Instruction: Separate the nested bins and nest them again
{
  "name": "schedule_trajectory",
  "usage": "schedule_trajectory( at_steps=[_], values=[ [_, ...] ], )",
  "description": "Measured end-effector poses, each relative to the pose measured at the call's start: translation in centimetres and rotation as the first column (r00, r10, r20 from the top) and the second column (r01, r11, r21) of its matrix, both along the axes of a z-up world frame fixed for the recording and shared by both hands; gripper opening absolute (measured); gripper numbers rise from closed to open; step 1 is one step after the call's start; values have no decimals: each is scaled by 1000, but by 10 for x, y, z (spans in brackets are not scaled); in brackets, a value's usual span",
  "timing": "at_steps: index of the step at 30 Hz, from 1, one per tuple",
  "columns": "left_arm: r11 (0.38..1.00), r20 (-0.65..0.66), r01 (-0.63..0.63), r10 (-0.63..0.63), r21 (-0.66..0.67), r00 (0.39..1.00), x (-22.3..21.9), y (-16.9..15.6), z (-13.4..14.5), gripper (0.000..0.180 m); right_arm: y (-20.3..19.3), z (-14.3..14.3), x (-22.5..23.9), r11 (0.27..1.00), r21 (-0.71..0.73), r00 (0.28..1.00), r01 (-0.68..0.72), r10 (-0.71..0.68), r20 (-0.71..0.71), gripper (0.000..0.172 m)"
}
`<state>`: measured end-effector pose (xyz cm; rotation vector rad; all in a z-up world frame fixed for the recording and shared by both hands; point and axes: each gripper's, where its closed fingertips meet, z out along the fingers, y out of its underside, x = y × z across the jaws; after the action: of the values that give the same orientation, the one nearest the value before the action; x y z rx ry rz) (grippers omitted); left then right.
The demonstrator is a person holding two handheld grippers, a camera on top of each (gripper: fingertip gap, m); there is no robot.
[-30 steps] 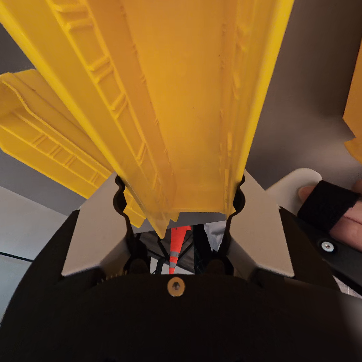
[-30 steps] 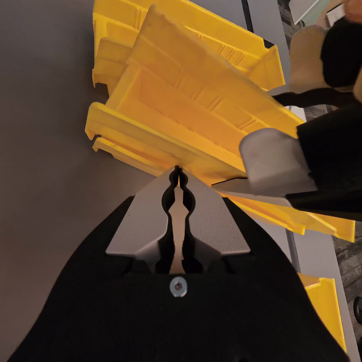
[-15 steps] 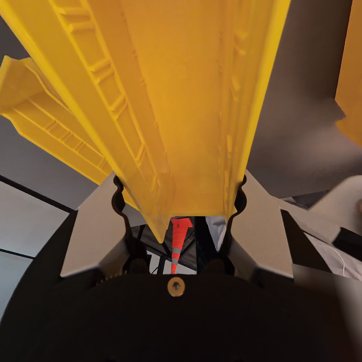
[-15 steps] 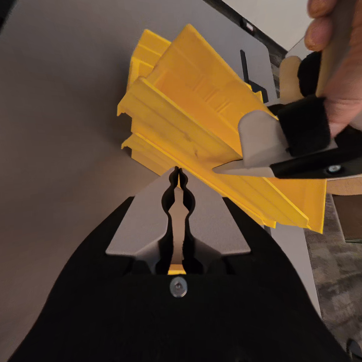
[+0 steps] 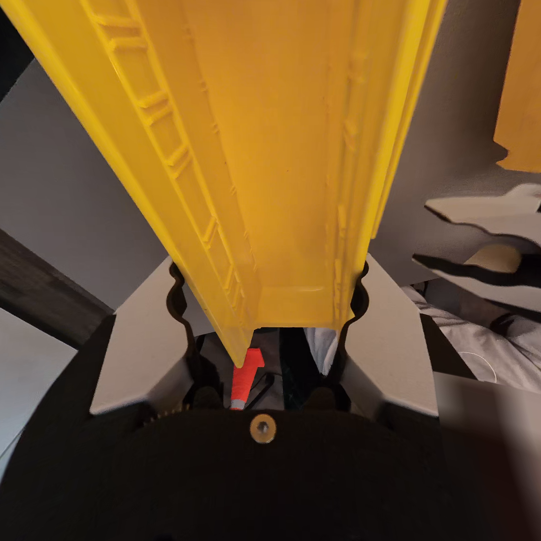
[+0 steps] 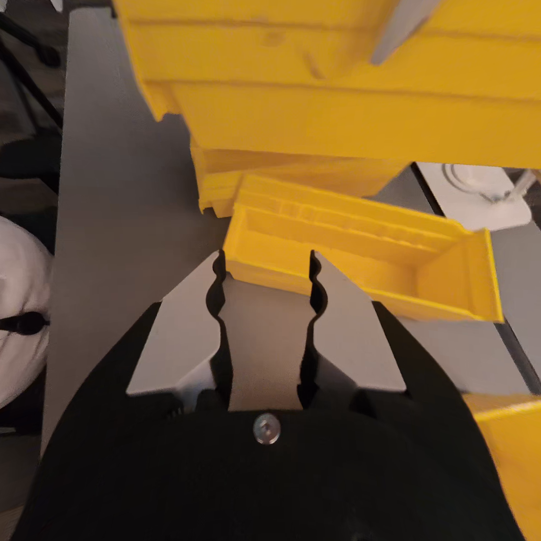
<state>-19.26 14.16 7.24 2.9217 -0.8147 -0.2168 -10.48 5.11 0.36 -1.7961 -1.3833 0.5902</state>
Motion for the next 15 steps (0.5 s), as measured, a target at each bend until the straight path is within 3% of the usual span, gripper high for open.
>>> schedule_trajectory(
  at_steps=[4,7,11,15],
  values=[
    [996,38,-87,87,14,996,-60,3,7,117,-24,-36,-36,999,46,982,-11,2,187,73],
    [985,47,-174,173,16,984,-113,6,2,117,-34,-67,-54,998,55,955,-33,15,296,69],
    [969,3,-248,248,12,969,-183,8,-18,117,-31,-99,-68,992,122,877,32,-86,473,60],
    [945,-22,-324,323,-35,946,-238,4,-53,116,-9,-107,-68,959,271,774,81,-231,589,56]
  ],
)
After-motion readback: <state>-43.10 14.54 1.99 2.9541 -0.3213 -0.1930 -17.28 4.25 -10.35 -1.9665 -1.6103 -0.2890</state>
